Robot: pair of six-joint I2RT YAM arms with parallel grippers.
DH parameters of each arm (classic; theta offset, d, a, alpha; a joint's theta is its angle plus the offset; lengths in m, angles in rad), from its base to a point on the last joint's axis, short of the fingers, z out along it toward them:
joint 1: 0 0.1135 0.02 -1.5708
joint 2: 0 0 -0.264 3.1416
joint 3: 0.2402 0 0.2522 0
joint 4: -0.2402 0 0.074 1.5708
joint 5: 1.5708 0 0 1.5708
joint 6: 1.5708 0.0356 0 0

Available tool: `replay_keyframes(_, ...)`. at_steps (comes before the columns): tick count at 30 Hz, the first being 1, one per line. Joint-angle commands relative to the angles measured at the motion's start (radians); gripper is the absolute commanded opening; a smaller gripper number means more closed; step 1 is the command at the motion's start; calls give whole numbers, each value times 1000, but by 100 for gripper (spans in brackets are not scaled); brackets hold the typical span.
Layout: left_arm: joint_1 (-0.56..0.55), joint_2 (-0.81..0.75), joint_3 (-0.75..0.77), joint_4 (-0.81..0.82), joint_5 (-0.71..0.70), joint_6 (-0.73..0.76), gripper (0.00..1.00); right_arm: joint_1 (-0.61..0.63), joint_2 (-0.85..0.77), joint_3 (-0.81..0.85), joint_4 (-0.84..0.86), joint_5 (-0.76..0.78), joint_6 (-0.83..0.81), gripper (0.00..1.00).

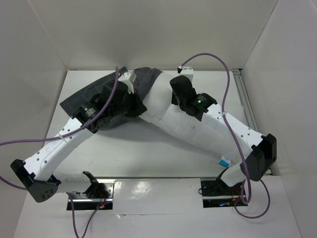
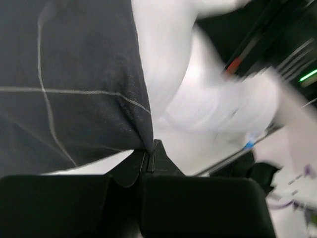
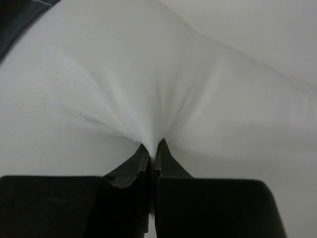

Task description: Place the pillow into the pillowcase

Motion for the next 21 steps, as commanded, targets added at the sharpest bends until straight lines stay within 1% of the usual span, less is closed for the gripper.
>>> replay_keyframes(1,14,-13,-157,-42,185,26,0,-3,56,-42,117,-24,-5,0)
replay_keyframes(3,27,-40,-250,-42,208,26,0,-3,76,-97,131,-33,-5,0)
replay_keyframes(4,38,-63,-275,-42,209,26,0,-17,85,-128,142,-10,-5,0)
replay_keyframes(6,52,-77,-303,-42,218,26,0,-43,99,-113,124,-10,-5,0)
replay_keyframes(7,61,-77,-303,-42,236,41,0,-60,99,-69,124,-10,-19,0)
replay_keyframes(9,86,-51,-243,-59,245,66,0,-104,84,-4,124,1,-43,0)
replay_keyframes(10,86,-36,-144,-70,254,93,0,-118,70,74,124,-8,-69,0)
replay_keyframes(12,95,16,-27,-111,267,118,0,-129,61,154,99,-18,-94,0)
replay_keyframes(13,95,30,72,-123,279,127,0,-129,60,215,84,-18,-103,0)
replay_keyframes(15,95,41,116,-123,305,127,0,-114,51,228,61,-60,-103,0)
replay_keyframes(16,95,41,99,-123,333,127,0,-97,27,210,61,-61,-103,0)
replay_keyframes(17,95,26,70,-123,345,118,0,-48,16,135,61,-61,-91,0)
replay_keyframes(19,95,6,-17,-123,356,98,0,7,7,18,88,-61,-56,0)
replay_keyframes(20,95,-16,-121,-114,374,83,0,46,7,-105,88,-61,-1,0)
replay_keyframes(21,86,-25,-170,-114,386,83,0,61,19,-158,88,-61,34,0)
